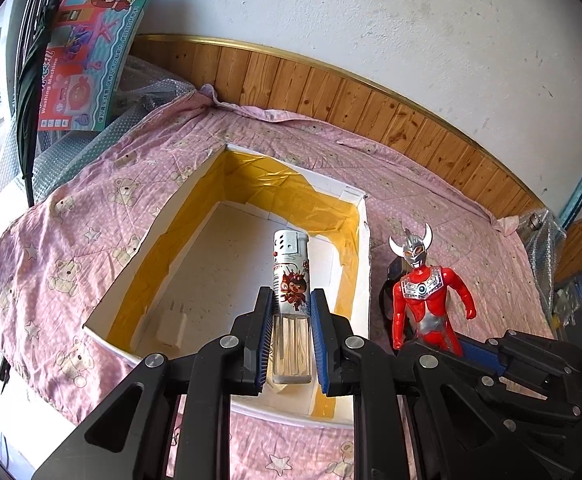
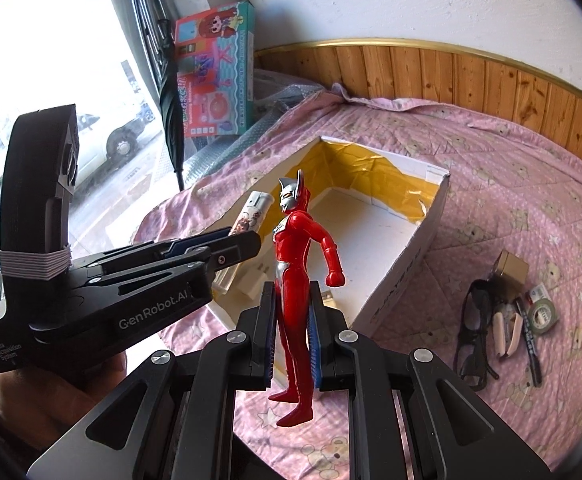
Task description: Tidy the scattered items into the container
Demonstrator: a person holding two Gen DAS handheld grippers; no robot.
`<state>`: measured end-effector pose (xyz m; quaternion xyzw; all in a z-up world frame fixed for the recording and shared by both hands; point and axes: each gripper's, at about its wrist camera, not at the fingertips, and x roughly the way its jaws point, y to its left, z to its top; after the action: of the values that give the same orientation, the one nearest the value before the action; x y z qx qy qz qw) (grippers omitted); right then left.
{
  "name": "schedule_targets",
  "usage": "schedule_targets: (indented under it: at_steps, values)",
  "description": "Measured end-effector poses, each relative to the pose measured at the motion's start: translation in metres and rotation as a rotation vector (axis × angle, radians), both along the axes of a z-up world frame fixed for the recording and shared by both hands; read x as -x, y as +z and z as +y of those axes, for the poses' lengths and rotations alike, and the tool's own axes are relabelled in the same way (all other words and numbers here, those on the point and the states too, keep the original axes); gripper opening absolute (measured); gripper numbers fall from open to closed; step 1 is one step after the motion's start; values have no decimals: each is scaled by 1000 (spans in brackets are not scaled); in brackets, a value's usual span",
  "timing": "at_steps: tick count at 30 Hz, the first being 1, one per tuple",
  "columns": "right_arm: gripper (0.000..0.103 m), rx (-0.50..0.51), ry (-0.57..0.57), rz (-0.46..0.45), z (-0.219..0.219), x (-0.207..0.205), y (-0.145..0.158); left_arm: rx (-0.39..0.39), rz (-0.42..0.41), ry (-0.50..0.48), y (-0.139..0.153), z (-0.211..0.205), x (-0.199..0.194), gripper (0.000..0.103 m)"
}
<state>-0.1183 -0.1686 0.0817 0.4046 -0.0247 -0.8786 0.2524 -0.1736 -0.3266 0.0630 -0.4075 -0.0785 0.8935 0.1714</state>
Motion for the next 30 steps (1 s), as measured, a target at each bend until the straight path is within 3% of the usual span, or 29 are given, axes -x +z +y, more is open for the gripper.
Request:
schedule_targets:
  at_steps: [30]
  values:
    - [14, 73, 10, -103, -6, 77, -21, 51, -52, 4, -7, 4, 61, 19]
